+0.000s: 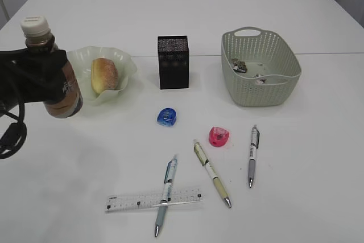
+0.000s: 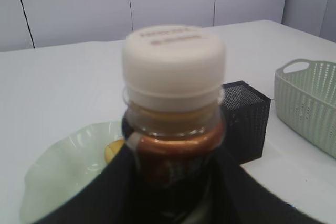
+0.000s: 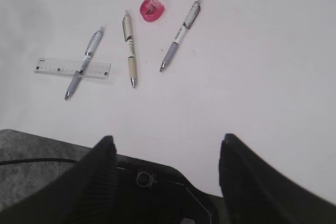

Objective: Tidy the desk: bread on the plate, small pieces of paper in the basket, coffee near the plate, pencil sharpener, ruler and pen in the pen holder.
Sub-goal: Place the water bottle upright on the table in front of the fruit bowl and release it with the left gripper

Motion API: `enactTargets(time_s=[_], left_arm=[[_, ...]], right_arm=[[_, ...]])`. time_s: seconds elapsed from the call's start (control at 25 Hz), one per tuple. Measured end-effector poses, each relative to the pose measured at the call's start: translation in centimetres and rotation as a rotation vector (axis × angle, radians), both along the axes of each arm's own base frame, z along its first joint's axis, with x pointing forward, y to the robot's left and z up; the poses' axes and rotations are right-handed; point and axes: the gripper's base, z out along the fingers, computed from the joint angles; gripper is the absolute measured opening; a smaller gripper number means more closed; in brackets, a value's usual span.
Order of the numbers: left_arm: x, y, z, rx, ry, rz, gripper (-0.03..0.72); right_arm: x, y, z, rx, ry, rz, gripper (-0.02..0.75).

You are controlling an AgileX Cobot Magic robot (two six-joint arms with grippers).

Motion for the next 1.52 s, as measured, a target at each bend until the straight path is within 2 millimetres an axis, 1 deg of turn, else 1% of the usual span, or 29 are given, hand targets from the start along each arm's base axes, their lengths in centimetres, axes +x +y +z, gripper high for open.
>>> enactTargets(time_s=[0.16, 0.36, 0.48, 0.68, 0.96, 1.12, 1.52], left_arm=[[0.7, -0.2, -1.5, -0.007, -0.034, 0.008, 0.251], [1.3, 0.0, -4.0, 0.013, 0.036, 0.048, 0.251], [1.5, 0.0, -5.1, 0.048, 0.069, 0.056, 0.251], [1.8, 0.1, -6.7, 0.103, 0.106, 0.067, 0.251], [3.1, -0.4, -8.4, 0.126, 0.137, 0.065, 0.251], [3.3, -0.4, -9.2, 0.133, 0.145, 0.067, 0.251], [3.5, -0.5, -9.4, 0.129, 0.123, 0.070, 0.251]], right_arm=[[0.0, -0.1, 0.0, -0.018, -0.004, -0.004, 0.451], [0.1, -0.5, -0.1, -0.054, -0.013, -0.014, 0.451], [0.1, -0.5, -0.1, -0.059, -0.014, -0.015, 0.451], [0.1, -0.5, -0.1, -0.060, -0.014, -0.016, 0.451], [0.1, -0.5, -0.1, -0.063, -0.015, -0.013, 0.451], [0.1, -0.5, -0.1, -0.063, -0.015, -0.013, 0.451], [0.1, -0.5, -0.1, -0.064, -0.015, -0.014, 0.451]])
